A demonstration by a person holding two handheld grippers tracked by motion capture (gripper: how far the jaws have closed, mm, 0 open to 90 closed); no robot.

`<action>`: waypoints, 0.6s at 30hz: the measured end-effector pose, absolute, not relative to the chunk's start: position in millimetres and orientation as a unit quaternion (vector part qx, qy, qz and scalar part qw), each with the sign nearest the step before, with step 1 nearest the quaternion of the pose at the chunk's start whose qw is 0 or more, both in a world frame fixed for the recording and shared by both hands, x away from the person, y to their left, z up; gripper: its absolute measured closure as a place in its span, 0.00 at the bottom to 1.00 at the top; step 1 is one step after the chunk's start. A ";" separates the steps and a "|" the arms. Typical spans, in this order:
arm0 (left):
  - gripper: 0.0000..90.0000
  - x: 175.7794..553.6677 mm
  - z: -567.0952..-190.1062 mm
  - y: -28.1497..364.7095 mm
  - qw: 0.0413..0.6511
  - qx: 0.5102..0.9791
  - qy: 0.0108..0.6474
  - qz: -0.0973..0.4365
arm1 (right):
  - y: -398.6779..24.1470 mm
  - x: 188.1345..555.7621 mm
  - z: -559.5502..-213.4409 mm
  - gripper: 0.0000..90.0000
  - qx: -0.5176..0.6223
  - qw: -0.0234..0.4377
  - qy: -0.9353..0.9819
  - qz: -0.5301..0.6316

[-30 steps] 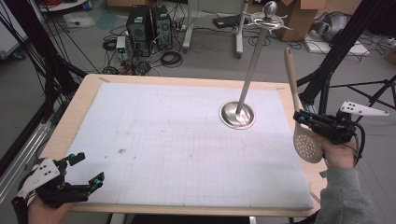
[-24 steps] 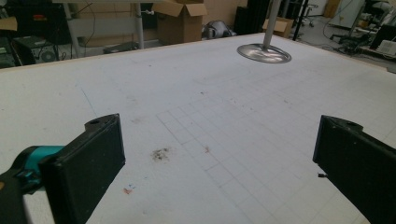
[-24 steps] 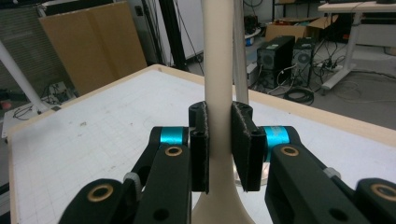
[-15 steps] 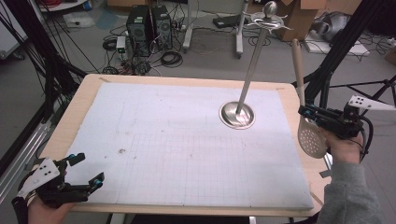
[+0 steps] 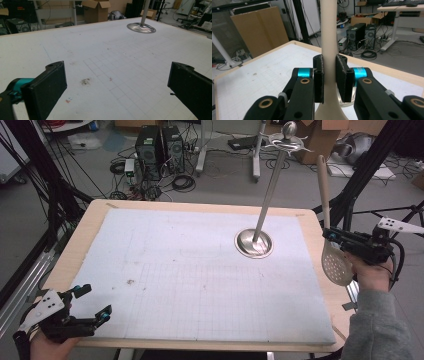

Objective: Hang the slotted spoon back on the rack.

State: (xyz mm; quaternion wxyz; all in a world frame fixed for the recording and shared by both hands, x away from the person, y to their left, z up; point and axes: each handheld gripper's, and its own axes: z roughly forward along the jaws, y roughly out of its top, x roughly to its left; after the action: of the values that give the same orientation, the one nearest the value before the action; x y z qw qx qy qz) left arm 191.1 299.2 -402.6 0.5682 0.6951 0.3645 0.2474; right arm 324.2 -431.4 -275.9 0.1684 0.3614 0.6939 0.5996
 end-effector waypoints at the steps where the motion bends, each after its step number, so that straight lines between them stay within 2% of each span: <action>1: 0.03 190.8 -402.6 299.3 0.569 0.694 0.365 0.247 | -431.3 324.8 -275.4 0.87 0.360 0.168 0.694 0.600; 18: 0.03 188.4 -403.6 302.6 0.569 0.691 0.370 0.248 | -427.9 335.5 -264.8 0.87 0.361 0.161 0.697 0.599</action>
State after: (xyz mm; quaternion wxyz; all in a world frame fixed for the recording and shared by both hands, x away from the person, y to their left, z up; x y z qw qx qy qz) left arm 188.4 302.6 -403.6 0.5692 0.6913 0.3697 0.2477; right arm 335.5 -427.9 -264.8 0.1607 0.3611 0.6966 0.5988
